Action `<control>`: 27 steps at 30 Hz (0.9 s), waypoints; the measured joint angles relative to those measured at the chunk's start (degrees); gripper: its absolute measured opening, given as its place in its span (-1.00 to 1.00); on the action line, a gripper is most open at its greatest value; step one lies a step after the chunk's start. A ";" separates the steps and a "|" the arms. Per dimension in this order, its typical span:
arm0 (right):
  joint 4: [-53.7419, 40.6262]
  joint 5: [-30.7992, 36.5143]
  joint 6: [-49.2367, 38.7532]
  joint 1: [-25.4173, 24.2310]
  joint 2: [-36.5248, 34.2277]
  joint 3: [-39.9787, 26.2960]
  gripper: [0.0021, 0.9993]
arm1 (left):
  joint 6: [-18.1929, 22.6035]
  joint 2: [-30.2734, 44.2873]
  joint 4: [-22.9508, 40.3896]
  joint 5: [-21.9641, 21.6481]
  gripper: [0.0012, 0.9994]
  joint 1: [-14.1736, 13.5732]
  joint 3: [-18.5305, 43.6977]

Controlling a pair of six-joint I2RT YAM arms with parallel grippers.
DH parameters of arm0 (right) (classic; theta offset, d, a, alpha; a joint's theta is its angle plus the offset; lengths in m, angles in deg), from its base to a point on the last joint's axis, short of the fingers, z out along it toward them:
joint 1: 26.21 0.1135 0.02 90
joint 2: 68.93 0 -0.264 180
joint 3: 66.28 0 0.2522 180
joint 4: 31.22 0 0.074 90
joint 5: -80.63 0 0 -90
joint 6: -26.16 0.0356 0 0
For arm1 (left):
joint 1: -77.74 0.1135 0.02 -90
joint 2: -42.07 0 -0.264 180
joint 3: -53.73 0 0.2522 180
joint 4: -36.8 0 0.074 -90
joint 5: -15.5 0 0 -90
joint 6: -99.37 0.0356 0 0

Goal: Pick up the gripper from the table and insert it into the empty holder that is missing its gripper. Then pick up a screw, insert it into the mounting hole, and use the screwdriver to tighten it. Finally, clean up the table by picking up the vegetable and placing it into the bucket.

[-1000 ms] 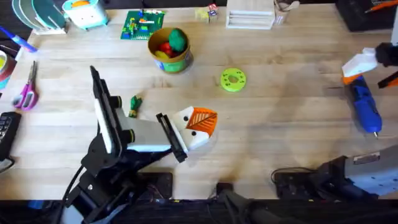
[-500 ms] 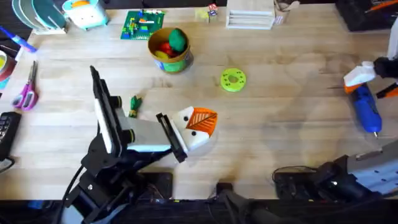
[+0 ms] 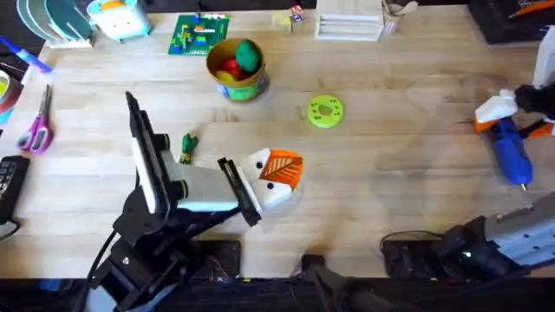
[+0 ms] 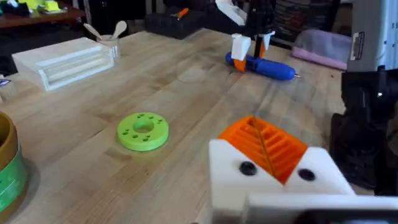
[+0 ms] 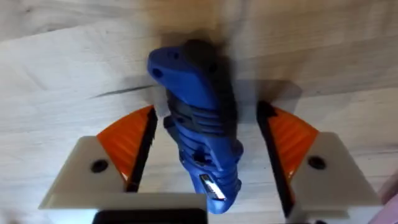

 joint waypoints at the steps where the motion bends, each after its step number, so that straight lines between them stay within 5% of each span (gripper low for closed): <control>1: -0.01 0.02 -0.02 0.00 0.00 0.00 0.94 | 0.00 0.00 0.00 0.01 -0.99 0.00 0.00; 21: 0.42 0.81 -0.66 -0.37 -0.26 -0.09 -0.61 | 0.00 0.00 0.02 -0.02 -0.99 0.00 0.00; 27: -0.07 0.29 -0.68 -0.33 -0.28 -0.09 -0.68 | 0.00 0.00 0.02 -0.90 -0.99 0.00 0.00</control>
